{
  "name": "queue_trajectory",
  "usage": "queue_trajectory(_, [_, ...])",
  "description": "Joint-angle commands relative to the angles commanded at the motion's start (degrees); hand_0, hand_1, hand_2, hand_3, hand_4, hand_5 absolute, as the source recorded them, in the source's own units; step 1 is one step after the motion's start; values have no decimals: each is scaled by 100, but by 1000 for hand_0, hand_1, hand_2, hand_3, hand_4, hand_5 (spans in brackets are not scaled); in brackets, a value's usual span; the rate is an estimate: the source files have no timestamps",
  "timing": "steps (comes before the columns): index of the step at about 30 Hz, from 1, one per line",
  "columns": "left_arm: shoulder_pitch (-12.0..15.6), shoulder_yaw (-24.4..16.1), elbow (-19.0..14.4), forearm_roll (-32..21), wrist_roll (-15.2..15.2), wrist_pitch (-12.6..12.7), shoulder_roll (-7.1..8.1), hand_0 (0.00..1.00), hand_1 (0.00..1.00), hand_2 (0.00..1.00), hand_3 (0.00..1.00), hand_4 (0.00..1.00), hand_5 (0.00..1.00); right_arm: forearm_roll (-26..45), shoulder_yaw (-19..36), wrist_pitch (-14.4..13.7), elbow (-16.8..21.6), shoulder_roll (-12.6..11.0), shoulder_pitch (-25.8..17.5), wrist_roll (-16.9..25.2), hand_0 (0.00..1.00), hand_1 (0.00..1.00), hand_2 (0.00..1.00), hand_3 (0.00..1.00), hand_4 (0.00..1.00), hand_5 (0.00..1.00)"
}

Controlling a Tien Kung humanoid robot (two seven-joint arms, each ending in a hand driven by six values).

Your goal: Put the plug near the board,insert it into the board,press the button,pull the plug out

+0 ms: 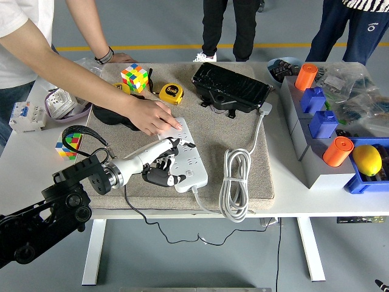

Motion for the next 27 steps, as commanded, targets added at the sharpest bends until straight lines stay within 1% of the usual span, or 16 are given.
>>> queue_trajectory(1, [19, -22, 17, -35, -105, 95, -11, 206, 269, 468, 691, 928, 396, 0, -3, 1, 2, -3, 3, 0, 599, 612, 601, 551, 953, 380])
queue_trajectory(7, [80, -78, 123, -151, -543, 526, -59, 206, 269, 468, 691, 928, 396, -1, -21, 0, 7, -25, -3, 2, 599, 612, 601, 551, 953, 380])
queue_trajectory(8, [87, -81, 165, -187, -617, 606, -77, 364, 497, 546, 641, 926, 439, 1, -24, 0, 5, -26, -6, 2, 601, 612, 601, 550, 953, 379])
queue_trajectory(10, [90, -75, 222, -245, -711, 723, -97, 364, 497, 546, 641, 926, 439, 3, -27, 0, 4, -25, -7, 3, 601, 612, 601, 550, 953, 379])
queue_trajectory(12, [91, -60, 331, -256, -868, 932, -132, 364, 497, 546, 641, 926, 439, 3, -30, 0, 9, -18, -10, 3, 601, 612, 601, 550, 953, 379])
queue_trajectory(13, [87, -53, 371, -250, -924, 1012, -144, 549, 635, 627, 630, 932, 439, 3, -30, 0, 10, -16, -10, 3, 600, 612, 600, 551, 952, 380])
queue_trajectory(14, [86, -52, 379, -248, -936, 1030, -146, 549, 635, 627, 630, 932, 439, 3, -30, 1, 10, -15, -10, 2, 600, 612, 600, 551, 952, 380])
queue_trajectory(16, [60, -30, 486, -181, -1043, 1203, -181, 549, 635, 627, 630, 932, 439, 4, -26, 1, 8, -10, -15, 3, 600, 612, 600, 551, 952, 380])
queue_trajectory(19, [20, -6, 625, 31, -1091, 1384, -239, 549, 635, 627, 630, 932, 439, 4, -3, 0, 4, -2, -17, 2, 600, 612, 600, 551, 952, 380])
queue_trajectory(20, [8, -1, 672, 144, -1087, 1433, -258, 628, 673, 684, 646, 961, 410, 6, 4, 1, 3, 1, -20, 3, 601, 611, 600, 551, 952, 380])
queue_trajectory(24, [-34, 66, 873, 480, -1034, 1604, -324, 628, 673, 684, 646, 961, 410, 3, 26, 2, 4, 5, -20, 1, 601, 611, 600, 551, 952, 380])
queue_trajectory(25, [-41, 89, 917, 467, -1028, 1625, -331, 628, 673, 684, 646, 961, 410, 2, 27, 3, 6, 5, -19, 0, 601, 611, 600, 551, 952, 380])
queue_trajectory(26, [-48, 110, 992, 469, -1042, 1681, -348, 738, 743, 742, 722, 987, 392, 3, 34, 1, 6, 6, -19, 2, 601, 611, 600, 550, 952, 379])
queue_trajectory(27, [-52, 121, 1048, 532, -1038, 1722, -364, 738, 743, 742, 722, 987, 392, 3, 36, 1, 5, 7, -18, 2, 601, 611, 600, 550, 952, 379])
